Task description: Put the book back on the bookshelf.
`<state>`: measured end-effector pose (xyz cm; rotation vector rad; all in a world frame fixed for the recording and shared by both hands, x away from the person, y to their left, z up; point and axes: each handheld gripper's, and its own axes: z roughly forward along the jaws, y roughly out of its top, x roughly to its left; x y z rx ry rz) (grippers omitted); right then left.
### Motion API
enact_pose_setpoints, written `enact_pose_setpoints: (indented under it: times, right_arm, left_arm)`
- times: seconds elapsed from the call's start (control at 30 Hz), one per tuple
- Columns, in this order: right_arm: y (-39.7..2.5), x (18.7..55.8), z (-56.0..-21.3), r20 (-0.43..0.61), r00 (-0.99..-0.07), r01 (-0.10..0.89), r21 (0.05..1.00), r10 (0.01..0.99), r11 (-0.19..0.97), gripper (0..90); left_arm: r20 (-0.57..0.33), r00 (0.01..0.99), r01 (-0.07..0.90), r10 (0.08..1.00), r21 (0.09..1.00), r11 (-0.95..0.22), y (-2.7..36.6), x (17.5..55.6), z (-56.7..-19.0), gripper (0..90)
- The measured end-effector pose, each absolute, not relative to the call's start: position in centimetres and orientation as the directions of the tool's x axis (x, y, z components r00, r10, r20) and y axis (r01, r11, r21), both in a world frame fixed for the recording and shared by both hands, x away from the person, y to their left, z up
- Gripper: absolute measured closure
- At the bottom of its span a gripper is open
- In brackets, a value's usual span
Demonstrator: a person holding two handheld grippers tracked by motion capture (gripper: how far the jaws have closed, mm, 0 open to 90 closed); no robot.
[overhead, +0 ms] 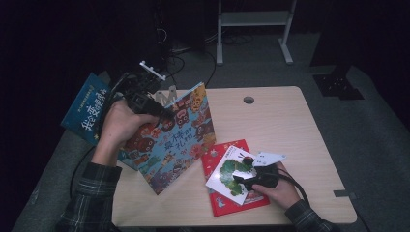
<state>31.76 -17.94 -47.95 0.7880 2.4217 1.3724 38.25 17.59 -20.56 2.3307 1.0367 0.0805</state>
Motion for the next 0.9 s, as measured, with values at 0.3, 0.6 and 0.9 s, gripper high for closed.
enact_pose_setpoints:
  times: [0.3,0.6,0.9]
  right_arm:
    - [-17.9,31.8,-48.0,0.045,-0.823,0.33,0.849,0.566,0.412,22.2]
    - [-17.9,31.8,-47.9,0.044,-0.824,0.33,0.848,0.564,0.415,22.2]
    - [-17.9,31.8,-47.9,0.042,-0.825,0.33,0.846,0.564,0.419,22.2]
  left_arm:
    - [-0.185,0.662,0.688,0.726,0.535,-0.491,20.4,37.8,-20.0,80.9]
    - [-0.184,0.605,0.719,0.775,0.543,-0.433,23.5,37.2,-19.2,80.9]
    - [-0.192,0.53,0.76,0.826,0.541,-0.362,26.8,36.7,-18.7,80.9]
